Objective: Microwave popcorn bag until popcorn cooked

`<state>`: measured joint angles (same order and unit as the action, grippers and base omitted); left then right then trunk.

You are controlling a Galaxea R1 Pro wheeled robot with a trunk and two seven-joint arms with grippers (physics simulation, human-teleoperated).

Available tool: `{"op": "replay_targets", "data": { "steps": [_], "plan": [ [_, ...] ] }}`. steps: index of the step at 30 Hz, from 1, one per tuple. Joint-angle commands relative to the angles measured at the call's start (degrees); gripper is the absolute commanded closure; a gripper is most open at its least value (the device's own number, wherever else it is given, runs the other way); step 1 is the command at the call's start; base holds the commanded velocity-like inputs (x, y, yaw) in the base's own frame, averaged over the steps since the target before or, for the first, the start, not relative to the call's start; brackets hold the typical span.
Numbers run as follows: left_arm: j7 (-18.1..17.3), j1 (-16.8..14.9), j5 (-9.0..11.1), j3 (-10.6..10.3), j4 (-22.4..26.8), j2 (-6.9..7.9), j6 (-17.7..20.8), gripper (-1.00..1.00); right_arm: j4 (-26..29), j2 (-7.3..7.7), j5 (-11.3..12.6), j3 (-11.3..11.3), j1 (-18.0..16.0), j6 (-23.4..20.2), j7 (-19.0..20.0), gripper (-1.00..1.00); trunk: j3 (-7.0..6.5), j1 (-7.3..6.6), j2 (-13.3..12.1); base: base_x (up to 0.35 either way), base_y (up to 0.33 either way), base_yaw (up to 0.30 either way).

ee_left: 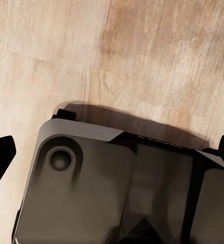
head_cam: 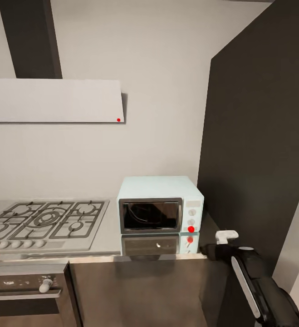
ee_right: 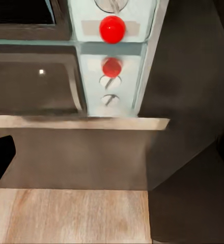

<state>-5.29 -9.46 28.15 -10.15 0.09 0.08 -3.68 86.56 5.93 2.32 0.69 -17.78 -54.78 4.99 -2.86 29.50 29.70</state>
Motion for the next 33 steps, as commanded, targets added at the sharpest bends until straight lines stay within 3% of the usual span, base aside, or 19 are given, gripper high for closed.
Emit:
{"op": "replay_targets", "data": {
  "steps": [1,8,14,20,33],
  "plan": [
    [-0.24,-0.01,0.59,-0.48,-0.09,0.01,-0.19,-1.00,0.04,-0.05,0.21,0.00,-0.27,0.66,-0.08,-1.00,0.02,0.02,0.03,0.000,0.000,0.000],
    [-0.24,-0.03,0.59,-0.48,-0.09,0.01,-0.19,-1.00,-1.31,-0.71,0.00,0.04,-0.62,14.68,-0.20,-1.00,0.02,0.02,0.03,0.000,0.000,0.000],
    [-0.24,0.00,0.59,-0.48,-0.09,0.01,-0.19,-1.00,-7.20,-0.74,-0.49,0.30,-0.59,26.41,-0.17,-1.00,0.02,0.02,0.03,0.000,0.000,0.000],
    [-0.24,-0.03,0.59,-0.48,-0.09,0.01,-0.19,-1.00,-8.61,-0.74,-0.61,0.36,-0.59,28.16,0.01,-1.00,0.02,0.02,0.03,0.000,0.000,0.000],
    [-0.24,0.00,0.59,-0.48,-0.09,0.07,-0.11,-1.00,-9.88,-0.45,0.12,0.03,-0.59,27.56,0.12,-1.00,0.02,0.02,0.03,0.048,0.000,0.000]
  ]
}}
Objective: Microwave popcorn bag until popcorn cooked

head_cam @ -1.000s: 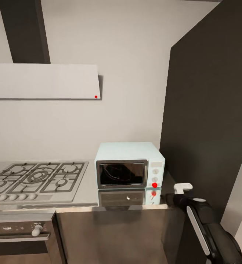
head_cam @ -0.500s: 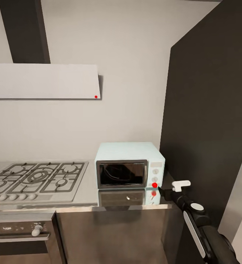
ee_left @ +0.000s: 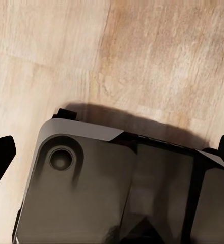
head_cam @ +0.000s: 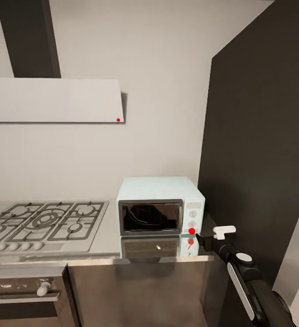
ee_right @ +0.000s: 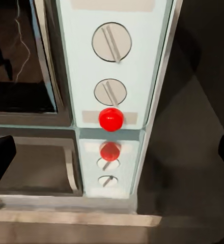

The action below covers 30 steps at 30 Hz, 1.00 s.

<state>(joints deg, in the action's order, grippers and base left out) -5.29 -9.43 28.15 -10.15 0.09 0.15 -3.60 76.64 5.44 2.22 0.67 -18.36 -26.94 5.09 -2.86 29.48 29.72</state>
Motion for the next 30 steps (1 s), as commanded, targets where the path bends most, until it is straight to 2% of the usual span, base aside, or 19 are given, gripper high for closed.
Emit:
{"op": "replay_targets", "data": {
  "steps": [1,4,11,17,22,30],
  "plan": [
    [-0.24,-0.04,0.59,-0.48,-0.09,0.01,-0.20,-1.00,-0.26,0.06,0.23,0.01,-0.01,-0.21,-0.02,-1.00,0.02,0.04,0.02,0.274,0.000,0.000],
    [-0.24,-0.04,0.59,-0.48,-0.09,0.03,-0.21,-1.00,-1.32,0.09,0.20,-0.02,-0.01,0.09,-0.12,-1.00,0.02,0.04,0.02,0.305,0.000,0.000],
    [-0.24,-0.05,0.59,-0.48,-0.09,0.02,-0.26,-1.00,-8.06,-0.22,0.45,-0.04,-0.01,1.44,-0.34,-1.00,0.02,0.04,0.02,0.215,0.000,0.000],
    [-0.24,-0.05,0.59,-0.48,-0.09,0.00,-0.26,-1.00,-14.68,-0.28,0.57,-0.08,-0.01,9.03,-0.35,-1.00,0.02,0.04,0.02,0.025,0.000,0.000],
    [-0.24,-0.04,0.59,-0.48,-0.09,-0.06,-0.26,-1.00,-16.08,-0.26,-0.14,0.01,-0.01,10.34,-0.27,-1.00,0.02,0.04,0.02,0.001,0.000,0.000],
    [-0.24,-0.05,0.59,-0.48,-0.09,-0.20,-0.30,-1.00,-16.16,-0.27,0.01,0.33,-0.01,10.34,-0.18,-1.00,0.02,0.04,0.02,0.000,0.000,0.000]
  ]
}}
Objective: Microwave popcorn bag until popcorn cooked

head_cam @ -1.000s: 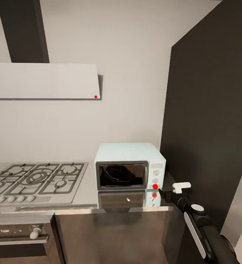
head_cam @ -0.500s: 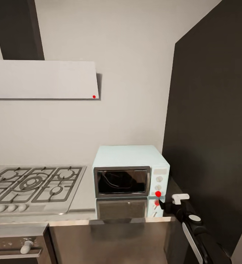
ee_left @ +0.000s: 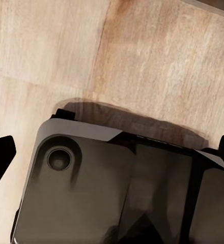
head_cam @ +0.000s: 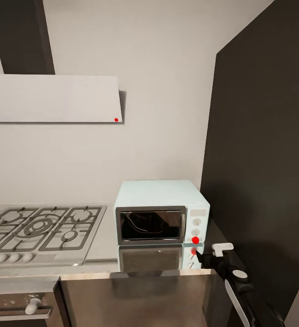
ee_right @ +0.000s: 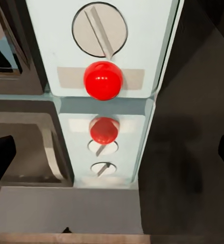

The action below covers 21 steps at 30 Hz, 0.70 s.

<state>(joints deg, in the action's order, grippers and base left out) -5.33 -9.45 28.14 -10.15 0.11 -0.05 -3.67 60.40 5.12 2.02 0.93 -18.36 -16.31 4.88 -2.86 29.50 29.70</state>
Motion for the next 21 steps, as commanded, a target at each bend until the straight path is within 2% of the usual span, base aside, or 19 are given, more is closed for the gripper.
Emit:
{"op": "replay_targets", "data": {
  "steps": [1,11,21],
  "plan": [
    [-0.21,-0.03,0.60,-0.48,-0.11,-0.02,-0.25,-1.00,0.07,0.02,0.23,0.10,-0.01,-0.30,0.04,-1.00,0.02,0.02,0.03,0.000,0.000,0.000],
    [-0.21,-0.03,0.60,-0.48,-0.11,-0.04,-0.20,-1.00,-0.05,-0.02,0.34,0.13,-0.01,-0.22,-0.04,-1.00,0.02,0.02,0.03,0.025,0.000,0.000],
    [-0.21,-0.02,0.60,-0.48,-0.11,0.09,-0.19,-1.00,-1.65,-0.03,0.10,0.13,-0.01,-0.13,-0.04,-1.00,0.02,0.02,0.03,0.180,0.000,0.000]
  ]
}}
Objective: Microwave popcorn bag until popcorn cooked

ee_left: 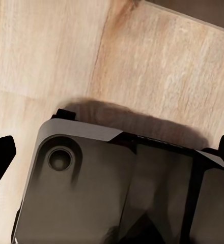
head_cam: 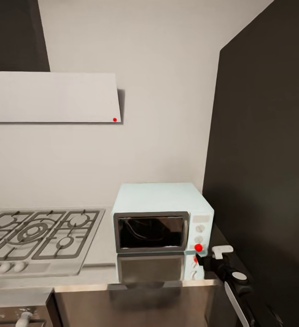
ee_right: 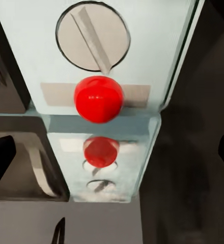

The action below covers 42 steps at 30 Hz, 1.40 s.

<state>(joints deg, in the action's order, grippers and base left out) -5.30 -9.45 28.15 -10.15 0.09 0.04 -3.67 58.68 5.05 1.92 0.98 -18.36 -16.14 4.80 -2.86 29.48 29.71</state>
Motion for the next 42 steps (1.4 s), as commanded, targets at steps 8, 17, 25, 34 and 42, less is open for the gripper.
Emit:
{"op": "replay_targets", "data": {
  "steps": [8,17,25,34,42],
  "plan": [
    [-0.24,-0.04,0.59,-0.49,-0.09,0.05,-0.20,-1.00,-2.27,0.13,0.22,0.08,-0.01,1.52,0.07,-1.00,0.02,0.04,0.03,0.208,0.000,0.000],
    [-0.24,-0.04,0.59,-0.49,-0.09,0.05,-0.20,-1.00,-3.95,0.13,0.36,0.08,-0.01,3.63,0.37,-1.00,0.02,0.04,0.03,0.130,0.000,0.000],
    [-0.24,-0.04,0.59,-0.49,-0.09,0.05,-0.20,-1.00,-4.19,0.13,0.45,0.08,-0.01,3.66,0.42,-1.00,0.02,0.04,0.03,0.004,0.000,0.000],
    [-0.24,0.00,0.59,-0.49,-0.09,-0.12,-0.20,-1.00,-4.19,0.11,0.45,0.08,-0.01,3.66,0.34,-1.00,0.02,0.04,0.03,-0.079,0.000,0.000],
    [-0.24,-0.02,0.58,-0.49,-0.09,-0.13,-0.20,-1.00,-4.19,0.05,0.45,0.16,-0.01,3.57,0.62,-1.00,0.02,0.04,0.03,-0.007,0.000,0.000]
  ]
}}
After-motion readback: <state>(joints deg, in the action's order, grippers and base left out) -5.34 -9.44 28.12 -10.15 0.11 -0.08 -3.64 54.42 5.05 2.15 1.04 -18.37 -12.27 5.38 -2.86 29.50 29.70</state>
